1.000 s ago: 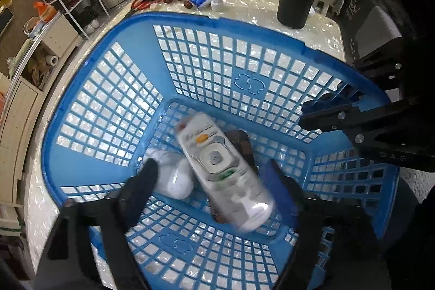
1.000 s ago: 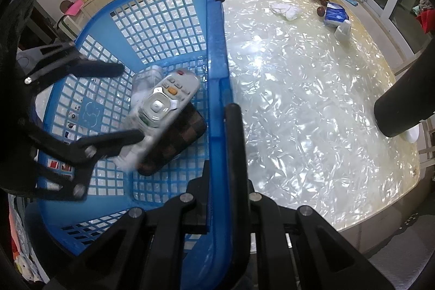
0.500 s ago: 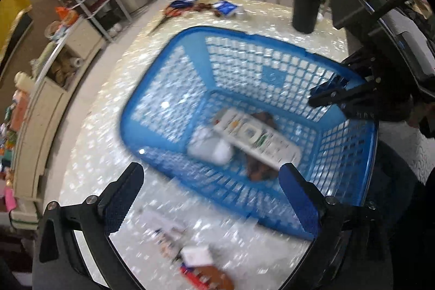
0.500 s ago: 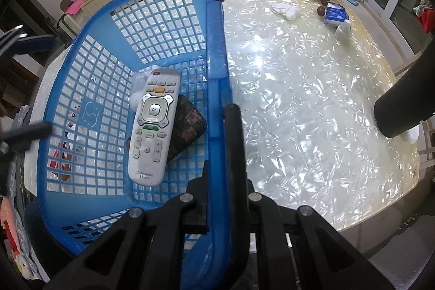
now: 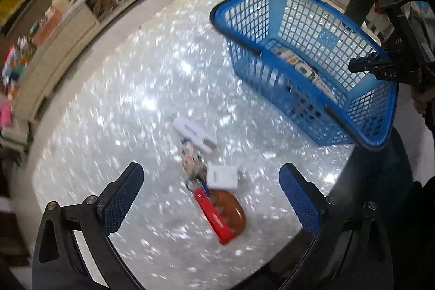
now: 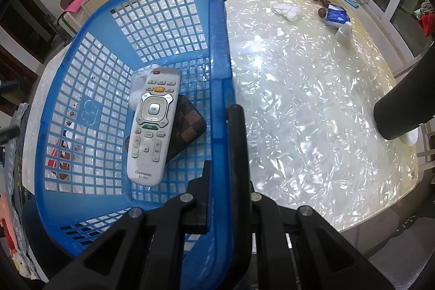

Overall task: Organize rigid objects
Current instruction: 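Move the left tool back to the astronaut keychain on the table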

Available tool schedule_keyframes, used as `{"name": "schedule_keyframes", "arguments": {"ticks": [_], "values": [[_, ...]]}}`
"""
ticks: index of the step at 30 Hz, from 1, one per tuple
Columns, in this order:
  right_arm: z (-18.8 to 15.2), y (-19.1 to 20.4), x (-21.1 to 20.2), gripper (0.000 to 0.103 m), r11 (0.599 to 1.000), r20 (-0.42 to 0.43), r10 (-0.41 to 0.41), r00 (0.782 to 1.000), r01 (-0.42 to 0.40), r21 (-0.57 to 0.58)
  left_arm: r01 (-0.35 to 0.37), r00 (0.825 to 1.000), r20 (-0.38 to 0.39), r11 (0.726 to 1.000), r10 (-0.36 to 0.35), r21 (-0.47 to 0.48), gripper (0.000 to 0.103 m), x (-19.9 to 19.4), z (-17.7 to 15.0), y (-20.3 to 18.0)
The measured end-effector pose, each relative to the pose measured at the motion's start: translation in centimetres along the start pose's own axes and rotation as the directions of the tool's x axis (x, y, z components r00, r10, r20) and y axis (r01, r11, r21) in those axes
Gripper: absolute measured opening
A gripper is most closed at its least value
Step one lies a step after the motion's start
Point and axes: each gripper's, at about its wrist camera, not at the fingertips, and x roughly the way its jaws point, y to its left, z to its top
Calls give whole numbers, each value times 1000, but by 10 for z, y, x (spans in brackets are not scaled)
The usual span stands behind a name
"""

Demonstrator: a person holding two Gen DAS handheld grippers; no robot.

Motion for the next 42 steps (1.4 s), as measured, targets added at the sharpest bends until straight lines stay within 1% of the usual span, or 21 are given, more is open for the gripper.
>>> {"name": "schedule_keyframes", "arguments": {"ticks": [2, 3, 6, 11, 14, 16, 18, 20, 24, 26, 29, 34, 36, 41, 42], "values": [[0, 1, 0, 9, 1000, 0, -2, 1000, 2, -2, 20, 1000, -11, 998, -21, -58, 101, 4, -13, 4], [0, 1, -1, 9, 1000, 0, -2, 1000, 2, -3, 25, 1000, -13, 997, -26, -73, 101, 5, -17, 3], [0, 1, -1, 9, 1000, 1, 0, 1000, 0, -1, 81, 997, -1, 988, -82, -134, 101, 8, -30, 2], [0, 0, -1, 9, 1000, 1, 1, 1000, -1, -4, 147, 989, 10, 972, -148, -181, 101, 19, -41, -10], [0, 0, -1, 10, 1000, 1, 1, 1000, -1, -5, 189, 981, -4, 961, -194, -202, 101, 32, -50, -17], [0, 0, -1, 10, 1000, 2, 3, 1000, -3, -4, 201, 978, -9, 957, -207, -210, 101, 39, -55, -20], [0, 0, -1, 10, 1000, 4, 5, 1000, -5, -3, 235, 970, -5, 943, -243, -237, 101, 47, -60, -19], [0, 0, -1, 10, 1000, 3, 4, 1000, -4, -4, 246, 966, -13, 934, -258, -260, 101, 55, -65, -17], [0, 1, -1, 10, 1000, 3, 3, 1000, -3, -4, 230, 966, -50, 929, -254, -289, 101, 76, -72, -13], [0, 1, -1, 10, 1000, 3, 4, 1000, -4, -3, 196, 972, -68, 935, -225, -294, 101, 84, -73, -10], [0, 1, -1, 11, 1000, 3, 4, 1000, -4, -3, 176, 976, -71, 933, -208, -313, 101, 89, -74, -1], [0, 1, -1, 11, 1000, 3, 3, 1000, -3, -3, 104, 985, -98, 945, -140, -309, 101, 95, -75, 11], [0, 1, -1, 11, 1000, 3, 4, 1000, -4, -5, 61, 987, -122, 951, -102, -303, 101, 100, -76, 15], [0, 1, -1, 11, 1000, 3, 3, 1000, -3, -4, -4, 988, -150, 954, -43, -300, 101, 107, -82, 24], [0, 2, -1, 11, 1000, 2, 2, 1000, -2, -4, -26, 987, -160, 955, -23, -296, 101, 109, -84, 24]]}}
